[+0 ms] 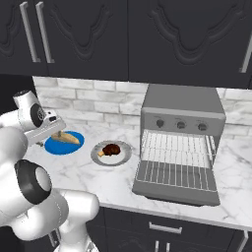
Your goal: Open the toaster oven door. Place the baguette on the bottom rack in the toaster oven and place the steak on the top rack.
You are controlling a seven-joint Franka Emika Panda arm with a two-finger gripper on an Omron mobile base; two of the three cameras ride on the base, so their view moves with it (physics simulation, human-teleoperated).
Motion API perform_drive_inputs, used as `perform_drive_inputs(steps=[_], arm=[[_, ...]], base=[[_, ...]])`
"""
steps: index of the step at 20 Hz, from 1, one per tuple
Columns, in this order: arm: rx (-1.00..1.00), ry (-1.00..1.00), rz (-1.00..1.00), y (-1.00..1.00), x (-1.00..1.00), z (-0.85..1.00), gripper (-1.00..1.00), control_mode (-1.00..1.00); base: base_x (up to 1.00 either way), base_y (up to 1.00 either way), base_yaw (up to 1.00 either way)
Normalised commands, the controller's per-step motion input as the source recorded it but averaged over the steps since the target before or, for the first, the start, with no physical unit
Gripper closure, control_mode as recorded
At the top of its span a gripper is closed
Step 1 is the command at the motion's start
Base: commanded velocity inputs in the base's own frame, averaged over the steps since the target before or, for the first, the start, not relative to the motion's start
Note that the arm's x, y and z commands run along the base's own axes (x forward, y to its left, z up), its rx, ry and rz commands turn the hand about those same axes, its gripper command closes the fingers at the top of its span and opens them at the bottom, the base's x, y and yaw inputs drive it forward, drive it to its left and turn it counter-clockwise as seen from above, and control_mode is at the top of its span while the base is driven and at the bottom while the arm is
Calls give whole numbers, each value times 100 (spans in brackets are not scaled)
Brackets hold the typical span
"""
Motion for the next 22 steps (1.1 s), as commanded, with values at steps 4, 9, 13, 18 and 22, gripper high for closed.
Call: perform_drive_inputs(steps=[4,9,13,18,22], arm=[[-4,-14,13,15,34,-13,-100,-100],[-4,-13,19,12,32,-28,-100,-100],[0,-8,14,14,42,-24,-100,-100],[0,-3,3,17,44,-9,-100,-100],[-3,4,1,11,40,-10,-100,-100]], base=[[0,0,0],[0,0,0],[0,0,0],[0,0,0],[0,0,0]])
